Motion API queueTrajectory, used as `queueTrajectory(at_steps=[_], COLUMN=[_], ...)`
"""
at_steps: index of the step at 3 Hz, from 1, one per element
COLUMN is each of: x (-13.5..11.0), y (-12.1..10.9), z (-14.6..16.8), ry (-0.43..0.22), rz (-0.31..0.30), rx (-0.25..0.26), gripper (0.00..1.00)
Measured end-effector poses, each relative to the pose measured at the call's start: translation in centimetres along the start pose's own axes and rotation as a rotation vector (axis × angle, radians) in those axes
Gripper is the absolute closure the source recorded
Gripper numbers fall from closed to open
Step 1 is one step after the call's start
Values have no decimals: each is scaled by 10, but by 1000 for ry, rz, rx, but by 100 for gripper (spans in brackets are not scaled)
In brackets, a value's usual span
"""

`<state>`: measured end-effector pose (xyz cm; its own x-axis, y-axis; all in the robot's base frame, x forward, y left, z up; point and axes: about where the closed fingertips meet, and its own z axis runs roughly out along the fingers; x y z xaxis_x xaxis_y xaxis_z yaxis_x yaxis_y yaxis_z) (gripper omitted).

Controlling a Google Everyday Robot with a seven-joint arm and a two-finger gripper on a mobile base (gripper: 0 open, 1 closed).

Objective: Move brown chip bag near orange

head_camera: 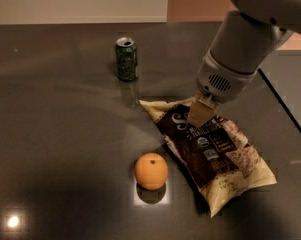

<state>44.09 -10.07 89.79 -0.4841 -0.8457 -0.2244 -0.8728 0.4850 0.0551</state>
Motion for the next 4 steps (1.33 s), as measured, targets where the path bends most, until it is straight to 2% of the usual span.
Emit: queueTrajectory(at_steps=[1,2,4], x=[-5,-10,-15], y=[6,6,2], z=[0,0,-1], ry=[-4,1,-9], rz=[-6,-10,-16], rx=[-8,-10,3], gripper=[100,84,37])
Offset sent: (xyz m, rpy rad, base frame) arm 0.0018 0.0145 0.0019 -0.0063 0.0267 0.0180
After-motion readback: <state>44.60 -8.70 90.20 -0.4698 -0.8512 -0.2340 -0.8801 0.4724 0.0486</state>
